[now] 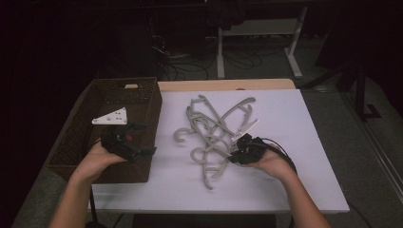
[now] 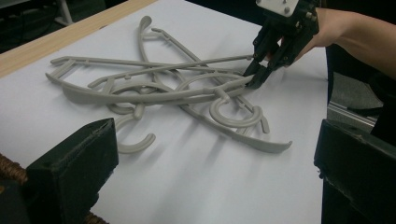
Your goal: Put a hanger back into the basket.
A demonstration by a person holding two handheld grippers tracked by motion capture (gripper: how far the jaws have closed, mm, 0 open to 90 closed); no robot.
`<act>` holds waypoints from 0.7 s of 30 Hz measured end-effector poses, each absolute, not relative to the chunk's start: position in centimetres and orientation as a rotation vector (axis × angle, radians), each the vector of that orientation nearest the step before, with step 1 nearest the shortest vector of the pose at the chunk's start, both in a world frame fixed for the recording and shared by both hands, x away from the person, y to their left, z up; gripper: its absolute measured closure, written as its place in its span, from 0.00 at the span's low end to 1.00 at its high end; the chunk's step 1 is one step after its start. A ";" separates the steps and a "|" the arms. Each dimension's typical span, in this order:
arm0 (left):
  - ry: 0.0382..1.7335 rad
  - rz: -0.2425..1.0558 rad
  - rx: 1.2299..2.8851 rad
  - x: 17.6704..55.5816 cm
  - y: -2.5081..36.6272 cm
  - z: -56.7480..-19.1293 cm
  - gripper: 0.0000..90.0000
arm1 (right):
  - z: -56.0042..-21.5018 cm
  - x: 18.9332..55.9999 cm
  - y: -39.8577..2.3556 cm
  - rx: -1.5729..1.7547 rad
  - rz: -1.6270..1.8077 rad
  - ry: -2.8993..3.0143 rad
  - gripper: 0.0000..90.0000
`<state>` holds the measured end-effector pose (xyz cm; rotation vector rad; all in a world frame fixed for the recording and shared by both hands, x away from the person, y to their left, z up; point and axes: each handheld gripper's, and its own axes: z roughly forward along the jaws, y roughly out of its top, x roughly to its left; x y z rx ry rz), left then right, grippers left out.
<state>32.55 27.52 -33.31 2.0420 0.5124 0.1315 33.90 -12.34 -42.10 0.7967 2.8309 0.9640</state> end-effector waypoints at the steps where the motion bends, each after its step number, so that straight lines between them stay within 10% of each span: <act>1: 0.512 0.132 2.042 32.5 27.5 -33.3 0.00 | -42.1 33.9 -12.5 0.790 0.966 2.834 0.89; 21: 0.404 0.079 2.096 32.9 18.7 -31.9 0.00 | -39.6 33.4 -17.6 0.647 1.046 2.834 0.90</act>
